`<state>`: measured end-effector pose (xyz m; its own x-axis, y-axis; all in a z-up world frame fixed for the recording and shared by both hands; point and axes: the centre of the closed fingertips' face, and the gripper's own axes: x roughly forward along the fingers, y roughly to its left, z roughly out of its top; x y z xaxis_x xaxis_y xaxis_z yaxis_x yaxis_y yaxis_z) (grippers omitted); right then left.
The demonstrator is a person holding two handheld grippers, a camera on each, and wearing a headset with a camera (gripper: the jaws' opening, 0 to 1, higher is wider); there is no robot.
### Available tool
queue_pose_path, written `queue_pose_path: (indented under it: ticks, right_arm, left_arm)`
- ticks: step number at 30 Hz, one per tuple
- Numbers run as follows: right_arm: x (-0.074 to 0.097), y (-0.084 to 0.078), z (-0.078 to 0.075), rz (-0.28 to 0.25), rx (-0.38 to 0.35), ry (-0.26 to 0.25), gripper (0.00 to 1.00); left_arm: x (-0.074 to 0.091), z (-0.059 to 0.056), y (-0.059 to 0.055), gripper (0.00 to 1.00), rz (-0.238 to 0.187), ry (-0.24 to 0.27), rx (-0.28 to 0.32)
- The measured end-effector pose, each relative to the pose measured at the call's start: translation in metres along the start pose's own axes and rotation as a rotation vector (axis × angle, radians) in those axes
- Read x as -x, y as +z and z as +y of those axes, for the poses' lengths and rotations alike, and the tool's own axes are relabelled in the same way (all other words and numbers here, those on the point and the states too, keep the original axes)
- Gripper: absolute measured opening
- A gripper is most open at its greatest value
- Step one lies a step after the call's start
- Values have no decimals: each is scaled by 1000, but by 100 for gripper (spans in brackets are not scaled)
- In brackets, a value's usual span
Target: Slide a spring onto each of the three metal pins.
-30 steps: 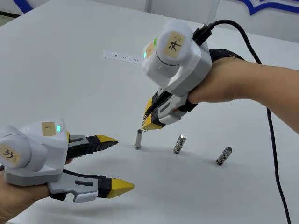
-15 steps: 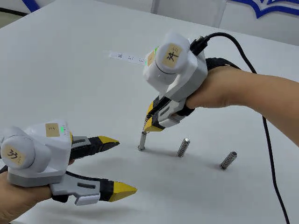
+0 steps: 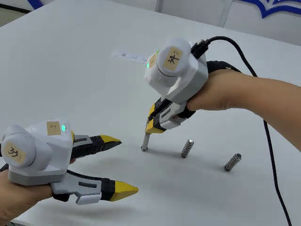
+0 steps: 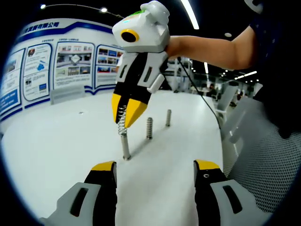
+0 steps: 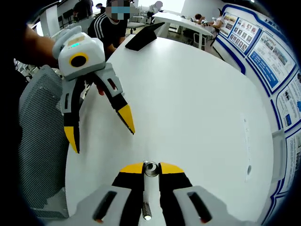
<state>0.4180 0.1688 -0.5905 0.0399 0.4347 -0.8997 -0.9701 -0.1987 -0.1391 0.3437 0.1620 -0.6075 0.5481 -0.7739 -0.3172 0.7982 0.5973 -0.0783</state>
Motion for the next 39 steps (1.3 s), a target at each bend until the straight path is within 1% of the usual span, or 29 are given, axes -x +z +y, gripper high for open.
queue_pose_path:
  ticks: [7, 22, 32, 39]
  right_arm:
    - [0, 0, 1, -1, -9, 6, 12]
    - [2, -1, 3, 9, 0, 1, 12]
    - [1, -1, 0, 6, -3, 1, 12]
    - [6, -1, -1, 6, -6, -2, 12]
  left_arm:
    - [0, 1, -2, 66, 2, -2, 0]
    - [0, 1, -1, 65, 2, -4, -5]
    - [0, 2, 0, 64, 4, -4, -6]
    - [0, 3, 1, 64, 3, -3, -7]
